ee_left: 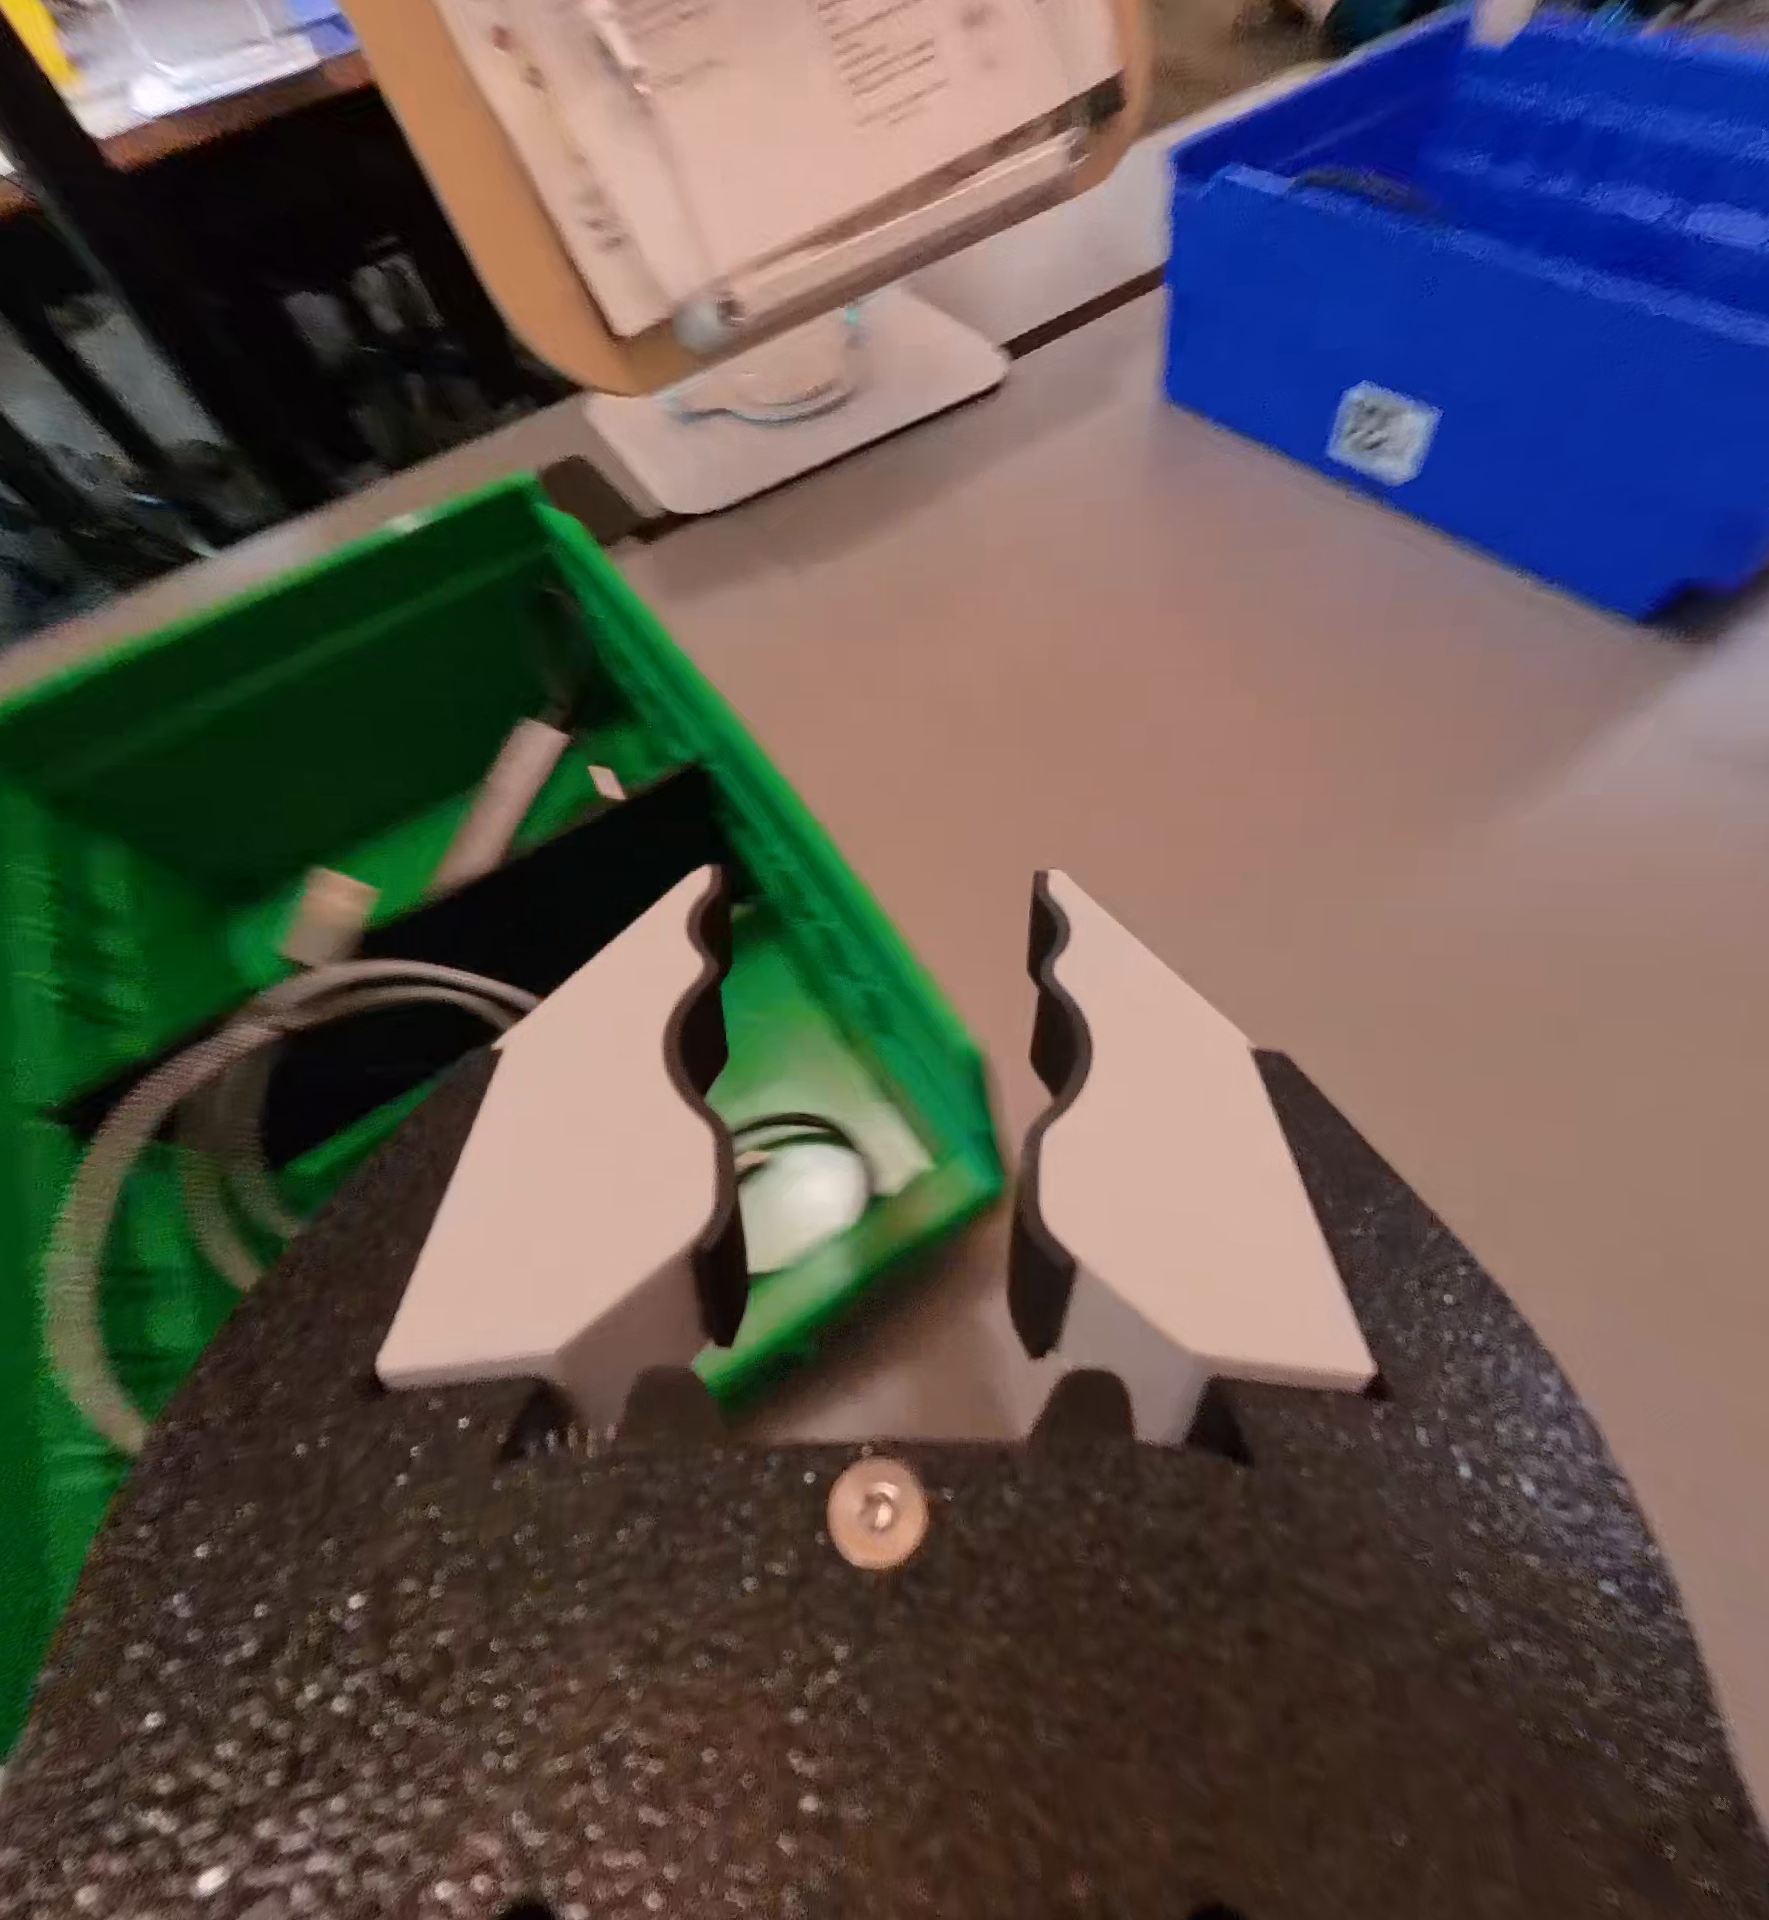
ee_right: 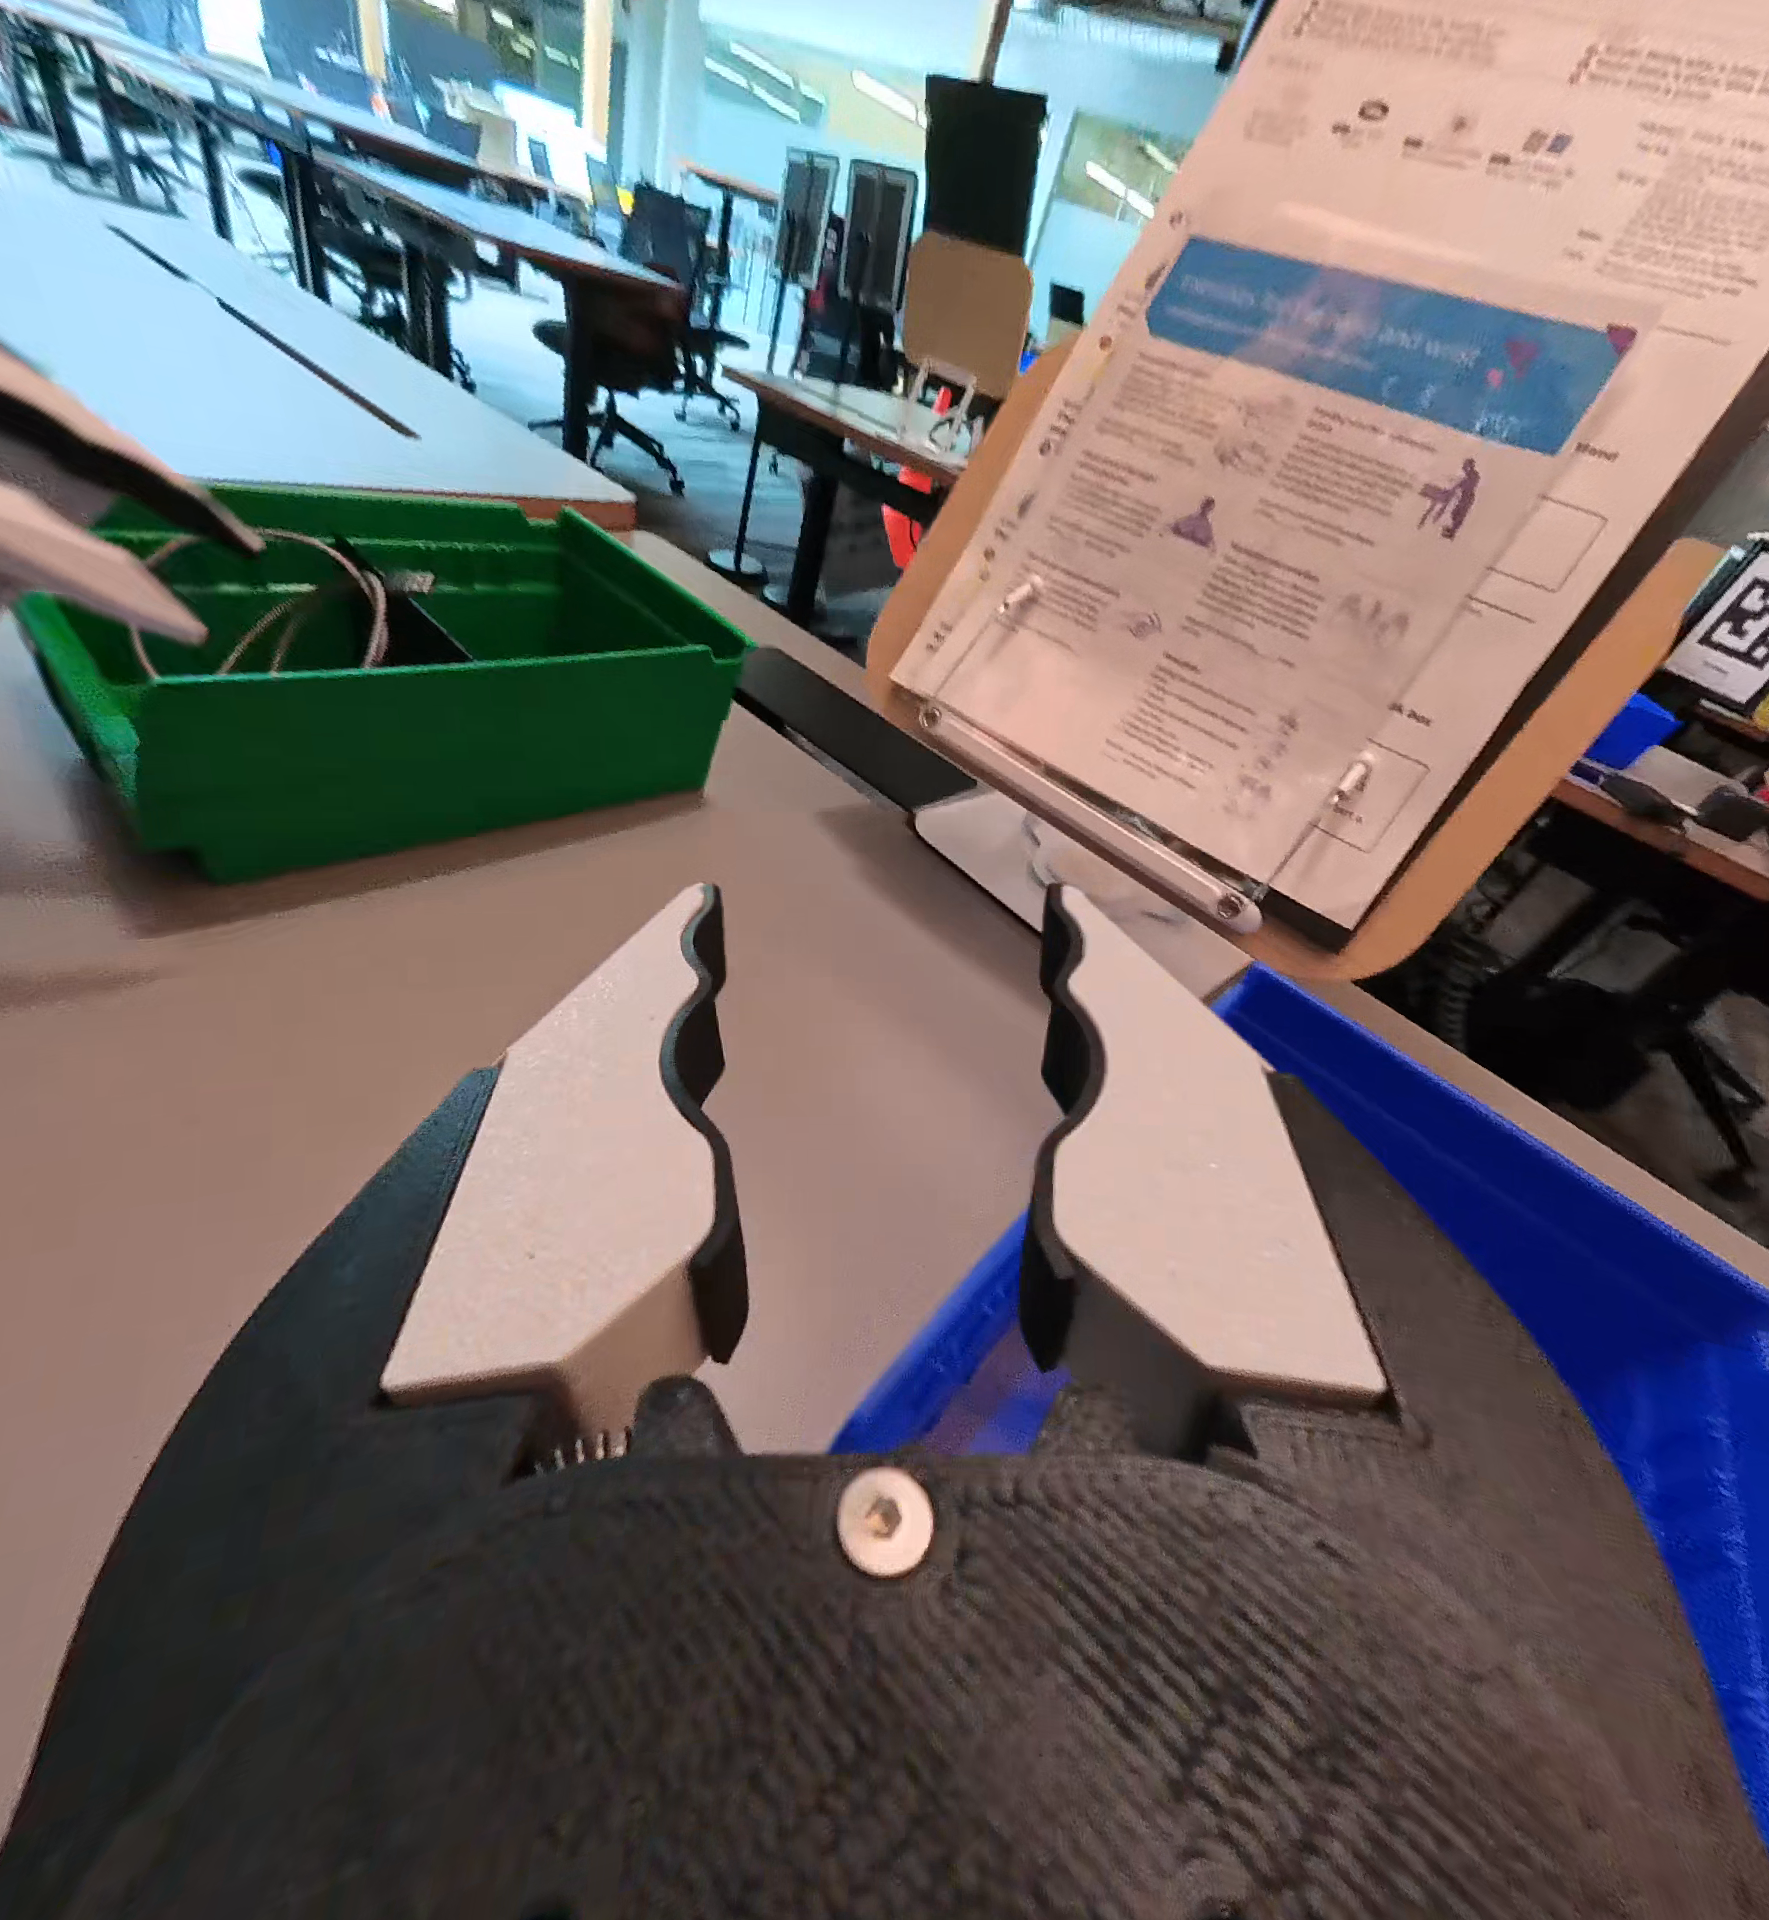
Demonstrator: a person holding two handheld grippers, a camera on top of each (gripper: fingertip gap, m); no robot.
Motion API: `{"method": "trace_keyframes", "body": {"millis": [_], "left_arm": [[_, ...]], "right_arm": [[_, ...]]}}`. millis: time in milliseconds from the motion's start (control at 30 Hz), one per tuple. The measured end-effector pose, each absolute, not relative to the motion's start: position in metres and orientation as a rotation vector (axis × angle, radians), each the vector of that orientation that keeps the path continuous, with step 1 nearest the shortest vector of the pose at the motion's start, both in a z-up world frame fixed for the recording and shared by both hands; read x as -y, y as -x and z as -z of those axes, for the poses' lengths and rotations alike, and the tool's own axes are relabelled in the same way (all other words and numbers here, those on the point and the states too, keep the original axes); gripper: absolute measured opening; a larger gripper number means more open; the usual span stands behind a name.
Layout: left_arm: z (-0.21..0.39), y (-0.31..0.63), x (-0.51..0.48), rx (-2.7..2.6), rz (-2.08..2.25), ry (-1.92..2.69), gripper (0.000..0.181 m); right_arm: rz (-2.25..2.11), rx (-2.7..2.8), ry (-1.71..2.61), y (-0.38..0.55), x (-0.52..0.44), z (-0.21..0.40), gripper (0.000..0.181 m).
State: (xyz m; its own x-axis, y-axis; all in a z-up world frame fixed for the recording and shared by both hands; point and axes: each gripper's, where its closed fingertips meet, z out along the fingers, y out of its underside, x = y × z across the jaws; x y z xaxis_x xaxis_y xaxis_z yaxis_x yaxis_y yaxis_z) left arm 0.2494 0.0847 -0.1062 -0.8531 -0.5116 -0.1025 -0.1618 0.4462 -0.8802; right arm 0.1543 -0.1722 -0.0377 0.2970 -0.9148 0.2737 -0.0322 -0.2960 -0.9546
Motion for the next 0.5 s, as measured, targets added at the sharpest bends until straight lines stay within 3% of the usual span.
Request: {"method": "trace_keyframes", "body": {"millis": [233, 500], "left_arm": [[0.092, -0.390, -0.076, -2.449, 0.706, 0.171, 0.058], [0.195, -0.447, -0.071, -2.820, 0.067, -0.191, 0.059]], "right_arm": [[1.207, -0.862, 1.647, -0.132, 0.154, 0.052, 0.059], [0.885, -0.695, 1.680, -0.104, 0.118, 0.065, 0.058]]}}
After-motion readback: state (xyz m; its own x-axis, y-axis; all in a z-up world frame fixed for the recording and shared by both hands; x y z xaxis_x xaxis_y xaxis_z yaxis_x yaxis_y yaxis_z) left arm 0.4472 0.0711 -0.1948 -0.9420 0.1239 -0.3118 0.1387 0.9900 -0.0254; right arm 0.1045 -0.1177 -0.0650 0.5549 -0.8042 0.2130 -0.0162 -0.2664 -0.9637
